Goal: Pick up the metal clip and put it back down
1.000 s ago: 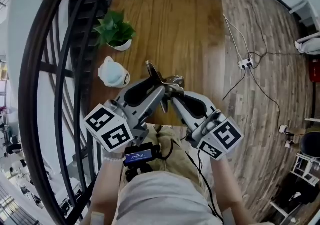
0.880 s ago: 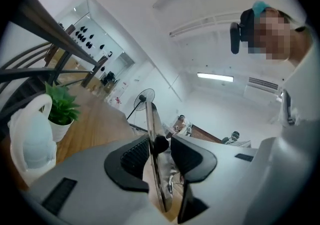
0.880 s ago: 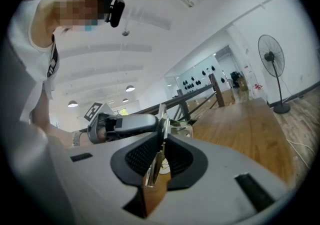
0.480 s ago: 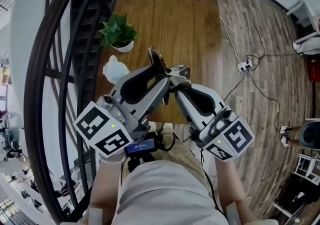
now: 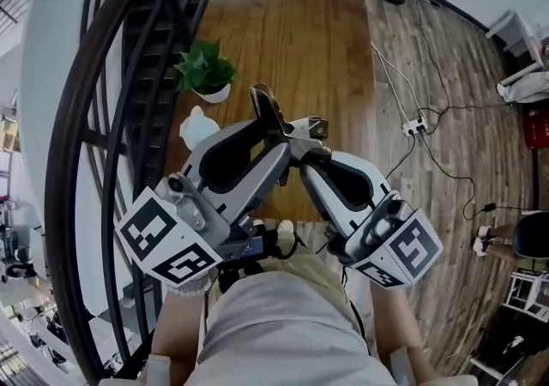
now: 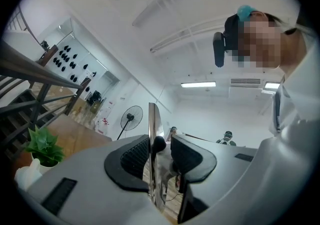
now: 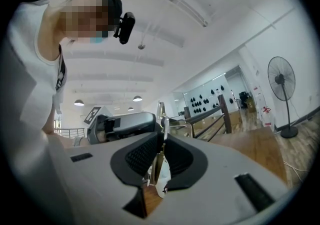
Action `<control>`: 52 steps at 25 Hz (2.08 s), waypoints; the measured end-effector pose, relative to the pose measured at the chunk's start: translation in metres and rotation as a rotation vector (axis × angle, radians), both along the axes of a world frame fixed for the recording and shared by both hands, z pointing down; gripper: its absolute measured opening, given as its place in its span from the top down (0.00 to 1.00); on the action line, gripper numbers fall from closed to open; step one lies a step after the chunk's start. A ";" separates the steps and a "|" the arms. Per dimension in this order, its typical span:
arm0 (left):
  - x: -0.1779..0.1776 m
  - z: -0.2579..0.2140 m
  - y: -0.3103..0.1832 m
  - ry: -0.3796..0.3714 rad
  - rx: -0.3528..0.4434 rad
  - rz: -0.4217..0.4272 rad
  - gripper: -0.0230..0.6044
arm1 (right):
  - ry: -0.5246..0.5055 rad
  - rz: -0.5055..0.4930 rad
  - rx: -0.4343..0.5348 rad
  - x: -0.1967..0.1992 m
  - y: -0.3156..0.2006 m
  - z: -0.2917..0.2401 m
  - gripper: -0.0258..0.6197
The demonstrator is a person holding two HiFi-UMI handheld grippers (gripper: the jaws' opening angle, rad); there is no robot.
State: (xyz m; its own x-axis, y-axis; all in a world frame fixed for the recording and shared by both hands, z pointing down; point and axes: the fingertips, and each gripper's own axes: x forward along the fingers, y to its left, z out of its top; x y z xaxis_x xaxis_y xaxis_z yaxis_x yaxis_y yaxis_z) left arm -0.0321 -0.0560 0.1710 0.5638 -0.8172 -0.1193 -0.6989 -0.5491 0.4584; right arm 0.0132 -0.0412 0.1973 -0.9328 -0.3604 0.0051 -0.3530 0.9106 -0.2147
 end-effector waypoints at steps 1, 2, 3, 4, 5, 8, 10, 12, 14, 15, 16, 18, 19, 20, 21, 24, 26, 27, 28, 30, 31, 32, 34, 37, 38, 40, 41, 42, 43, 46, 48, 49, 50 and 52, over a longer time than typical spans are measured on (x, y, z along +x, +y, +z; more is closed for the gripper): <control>0.000 -0.002 0.001 0.003 0.005 -0.001 0.74 | -0.002 -0.002 0.005 0.000 0.001 -0.002 0.89; 0.000 -0.004 0.002 0.003 0.010 -0.002 0.74 | -0.003 -0.004 0.010 0.000 0.002 -0.004 0.89; 0.000 -0.005 0.002 -0.001 0.014 -0.004 0.74 | -0.004 -0.005 0.012 0.000 0.002 -0.005 0.89; 0.000 -0.005 0.002 -0.009 0.018 -0.007 0.74 | -0.005 -0.006 0.014 0.000 0.003 -0.006 0.89; -0.001 -0.005 0.002 -0.019 0.021 -0.009 0.74 | -0.005 -0.006 0.014 0.000 0.003 -0.006 0.89; -0.001 -0.003 0.000 -0.039 0.023 -0.008 0.74 | -0.005 -0.005 0.012 0.000 0.002 -0.005 0.89; -0.001 0.001 -0.001 -0.045 0.019 -0.005 0.74 | 0.000 -0.003 0.008 0.000 0.000 -0.002 0.89; -0.001 0.004 -0.002 -0.049 0.012 -0.006 0.74 | 0.005 -0.003 0.003 -0.001 0.000 0.001 0.89; -0.002 0.006 -0.003 -0.053 0.006 -0.010 0.74 | 0.009 -0.002 -0.002 0.000 -0.001 0.002 0.89; -0.002 0.008 -0.003 -0.054 0.001 -0.013 0.74 | 0.012 -0.001 -0.005 0.000 -0.001 0.002 0.89; -0.001 0.010 -0.004 -0.055 -0.005 -0.015 0.74 | 0.014 0.001 -0.008 0.000 -0.001 0.004 0.89; -0.001 0.016 -0.005 -0.055 -0.022 -0.018 0.74 | 0.022 0.005 -0.018 0.001 -0.002 0.008 0.89; -0.001 0.019 -0.005 -0.055 -0.032 -0.019 0.74 | 0.026 0.005 -0.023 0.002 -0.002 0.010 0.89; -0.001 0.022 -0.005 -0.056 -0.040 -0.019 0.74 | 0.032 0.005 -0.028 0.002 -0.003 0.013 0.89; 0.000 0.024 -0.006 -0.057 -0.048 -0.019 0.74 | 0.036 0.004 -0.033 0.002 -0.003 0.015 0.89; 0.000 0.030 -0.008 -0.064 -0.065 -0.019 0.74 | 0.045 0.003 -0.047 0.002 -0.005 0.020 0.89; 0.000 0.036 -0.009 -0.072 -0.080 -0.021 0.74 | 0.052 0.003 -0.060 0.002 -0.006 0.026 0.89; 0.000 0.040 -0.010 -0.078 -0.088 -0.022 0.74 | 0.056 0.003 -0.067 0.002 -0.006 0.029 0.89; -0.001 0.044 -0.011 -0.084 -0.096 -0.022 0.74 | 0.060 0.003 -0.074 0.002 -0.007 0.033 0.89; -0.001 0.053 -0.014 -0.090 -0.114 -0.022 0.74 | 0.070 0.001 -0.089 0.001 -0.010 0.041 0.89; -0.002 0.058 -0.014 -0.090 -0.124 -0.022 0.74 | 0.075 -0.001 -0.098 0.001 -0.011 0.045 0.89; -0.002 0.063 -0.015 -0.088 -0.137 -0.022 0.74 | 0.080 -0.004 -0.107 0.000 -0.011 0.049 0.89; -0.003 0.072 -0.015 -0.083 -0.162 -0.024 0.74 | 0.093 -0.008 -0.126 0.000 -0.011 0.058 0.89; -0.004 0.088 -0.017 -0.073 -0.200 -0.024 0.74 | 0.110 -0.012 -0.152 -0.001 -0.013 0.072 0.89; -0.004 0.094 -0.018 -0.070 -0.212 -0.024 0.74 | 0.114 -0.014 -0.163 -0.001 -0.014 0.078 0.89; -0.004 0.105 -0.020 -0.067 -0.234 -0.024 0.74 | 0.119 -0.017 -0.190 -0.002 -0.015 0.088 0.89; -0.004 0.110 -0.020 -0.065 -0.244 -0.024 0.74 | 0.122 -0.017 -0.203 -0.002 -0.016 0.093 0.89; -0.005 0.116 -0.021 -0.062 -0.256 -0.025 0.74 | 0.126 -0.017 -0.216 -0.002 -0.017 0.099 0.89; -0.006 0.122 -0.022 -0.057 -0.268 -0.026 0.74 | 0.131 -0.017 -0.227 -0.003 -0.017 0.104 0.89; -0.007 0.142 -0.024 -0.044 -0.310 -0.030 0.74 | 0.149 -0.018 -0.263 -0.003 -0.020 0.122 0.89; -0.007 0.157 -0.027 -0.039 -0.335 -0.032 0.74 | 0.165 -0.018 -0.290 -0.004 -0.023 0.136 0.89; -0.007 0.163 -0.028 -0.038 -0.347 -0.034 0.74 | 0.171 -0.018 -0.307 -0.004 -0.024 0.142 0.89; -0.008 0.170 -0.029 -0.035 -0.358 -0.035 0.74 | 0.176 -0.018 -0.324 -0.004 -0.025 0.148 0.89; -0.008 0.182 -0.031 -0.028 -0.383 -0.037 0.74 | 0.185 -0.020 -0.350 -0.004 -0.026 0.159 0.89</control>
